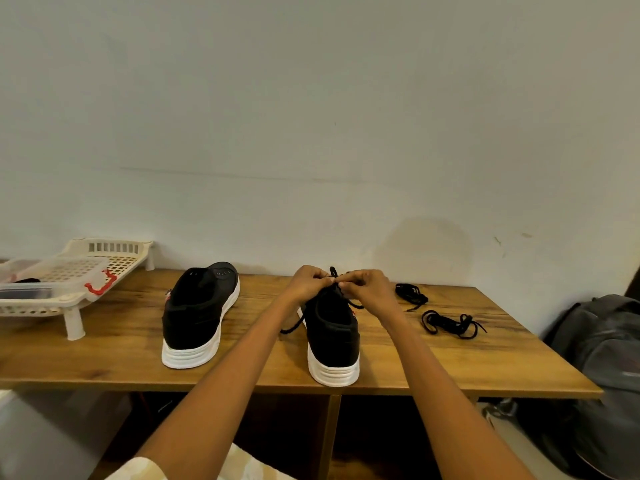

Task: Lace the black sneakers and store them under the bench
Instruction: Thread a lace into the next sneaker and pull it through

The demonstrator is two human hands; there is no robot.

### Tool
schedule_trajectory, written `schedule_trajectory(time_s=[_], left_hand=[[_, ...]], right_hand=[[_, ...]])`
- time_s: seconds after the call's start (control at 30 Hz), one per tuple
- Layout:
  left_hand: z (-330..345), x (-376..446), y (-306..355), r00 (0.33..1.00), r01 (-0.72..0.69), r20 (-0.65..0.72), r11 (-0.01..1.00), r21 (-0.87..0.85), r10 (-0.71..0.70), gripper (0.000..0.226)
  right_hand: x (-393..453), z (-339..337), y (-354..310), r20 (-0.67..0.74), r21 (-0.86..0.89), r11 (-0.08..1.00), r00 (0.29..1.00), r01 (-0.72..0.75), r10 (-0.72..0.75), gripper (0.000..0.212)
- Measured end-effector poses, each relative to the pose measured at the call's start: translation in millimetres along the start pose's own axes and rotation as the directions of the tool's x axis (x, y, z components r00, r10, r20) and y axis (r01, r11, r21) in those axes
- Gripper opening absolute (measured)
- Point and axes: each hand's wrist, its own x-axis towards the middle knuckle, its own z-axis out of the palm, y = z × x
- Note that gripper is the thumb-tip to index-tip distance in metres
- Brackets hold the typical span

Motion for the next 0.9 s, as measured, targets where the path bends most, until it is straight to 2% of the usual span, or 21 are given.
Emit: schedule_trajectory(time_s=[0.1,0.23,0.33,0.43,0.53,0.57,0.63,0.7,0.77,0.9], left_hand=[[-0.2,1.4,0.3,1.0,0.021,0.001,0.999,-0.044,-0.021,0.018],[-4.5,1.2,-0.8,0.999,0.026,0.038,0.998,-0.055,-0.024,0.021],[-7.5,1.7,-4.1,0.999,-0.008,0.05,0.999,-0.032,0.01,0.025],[-6.8,-0.3,-1.9,0.998,-0.065,0.023,0.997,0.05,0.064,0.02],[-5.3,-5.6,2.6,0.982,-0.187,0.038,0.955,0.232,0.183,0.016],[-5.6,-5.9,3.0,0.976,-0.217,0.048,0.94,0.265,0.212,0.016],[-6.2,-6.6,3.0,0.968,-0.251,0.073,0.927,0.277,0.24,0.02],[-6.7,-6.3,1.5,0.966,-0.258,0.086,0.941,0.221,0.244,0.027],[-7.1,-5.0,-1.3,0.968,-0.249,0.073,0.951,0.181,0.239,0.03],[-6.8,0.1,-9.0,0.978,-0.208,0.025,0.973,0.105,0.206,0.005]], right_hand=[[-0.9,3.5,-0.4,0.0,0.017,1.0,1.0,-0.016,0.016,0.013],[-2.9,6.3,-5.3,-0.113,0.065,0.998,0.993,-0.024,0.031,0.009],[-3.7,9.9,-5.9,-0.131,0.045,0.998,0.99,-0.045,0.051,0.012],[-0.9,9.1,-9.4,-0.148,-0.015,0.999,0.988,-0.041,0.038,0.013],[8.2,0.2,-20.0,-0.246,-0.166,0.984,0.964,0.059,-0.099,0.022],[11.2,-0.9,-24.7,-0.218,-0.17,0.979,0.965,0.108,-0.145,0.023],[15.6,3.5,-30.7,-0.065,-0.225,0.959,0.98,0.171,-0.19,0.026],[19.3,10.0,-32.3,0.044,-0.314,0.936,0.987,0.16,-0.154,0.028],[23.9,9.6,-34.8,0.051,-0.312,0.947,0.997,0.076,-0.063,0.027],[35.9,-2.2,-29.7,0.119,-0.216,0.966,0.978,-0.143,0.171,0.021]])
